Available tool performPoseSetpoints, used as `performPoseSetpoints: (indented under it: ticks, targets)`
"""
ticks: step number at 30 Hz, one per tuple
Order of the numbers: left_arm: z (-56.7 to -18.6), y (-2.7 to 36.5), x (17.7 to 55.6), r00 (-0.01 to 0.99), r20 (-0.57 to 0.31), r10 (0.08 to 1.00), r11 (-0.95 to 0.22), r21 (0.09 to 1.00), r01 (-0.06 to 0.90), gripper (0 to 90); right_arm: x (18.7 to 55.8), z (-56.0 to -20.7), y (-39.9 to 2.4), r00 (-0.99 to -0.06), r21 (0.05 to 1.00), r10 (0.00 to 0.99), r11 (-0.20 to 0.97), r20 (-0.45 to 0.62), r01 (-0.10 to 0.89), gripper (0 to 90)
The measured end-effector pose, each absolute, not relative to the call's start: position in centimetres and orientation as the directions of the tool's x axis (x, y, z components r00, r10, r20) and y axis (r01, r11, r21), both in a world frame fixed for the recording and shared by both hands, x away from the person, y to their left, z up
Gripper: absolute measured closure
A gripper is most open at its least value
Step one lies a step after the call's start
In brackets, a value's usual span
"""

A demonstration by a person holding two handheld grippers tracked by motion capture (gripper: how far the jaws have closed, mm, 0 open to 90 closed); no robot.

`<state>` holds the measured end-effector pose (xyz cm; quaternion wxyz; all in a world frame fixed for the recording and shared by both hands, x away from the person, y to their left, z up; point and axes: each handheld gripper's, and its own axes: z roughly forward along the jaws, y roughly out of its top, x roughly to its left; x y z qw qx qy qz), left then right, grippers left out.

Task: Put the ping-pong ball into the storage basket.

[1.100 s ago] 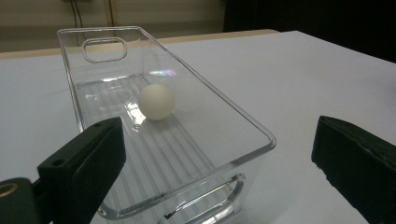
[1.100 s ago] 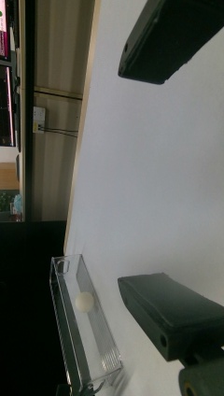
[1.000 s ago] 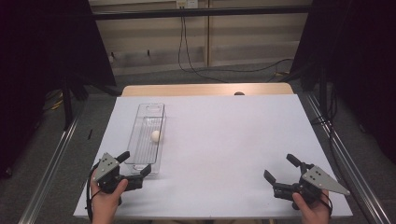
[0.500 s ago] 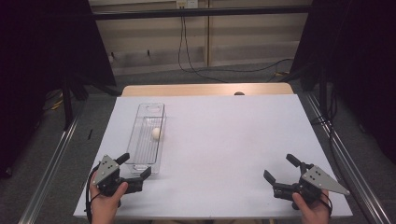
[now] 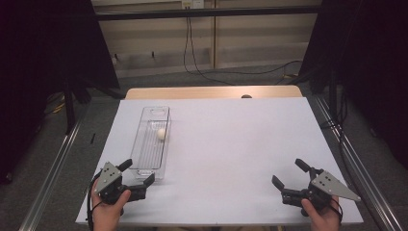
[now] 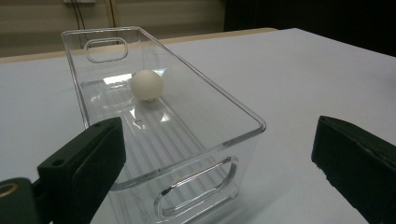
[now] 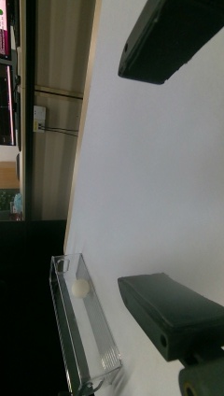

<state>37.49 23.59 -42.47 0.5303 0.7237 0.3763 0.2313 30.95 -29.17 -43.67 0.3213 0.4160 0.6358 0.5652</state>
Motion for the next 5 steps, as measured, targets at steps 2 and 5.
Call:
performPoseSetpoints:
  ticks: [2,5]
  targets:
    - [-42.45,23.60,37.48,0.609,-0.063,0.790,-0.155,0.941,0.300,3.1,30.96,-43.68,-29.14,-0.445,0.986,0.893,0.015,0.062,0.167,1.6]
    - [-42.46,23.57,37.46,0.610,-0.065,0.790,-0.154,0.942,0.300,3.1,30.94,-43.65,-29.10,-0.448,0.986,0.892,0.016,0.061,0.167,1.6]
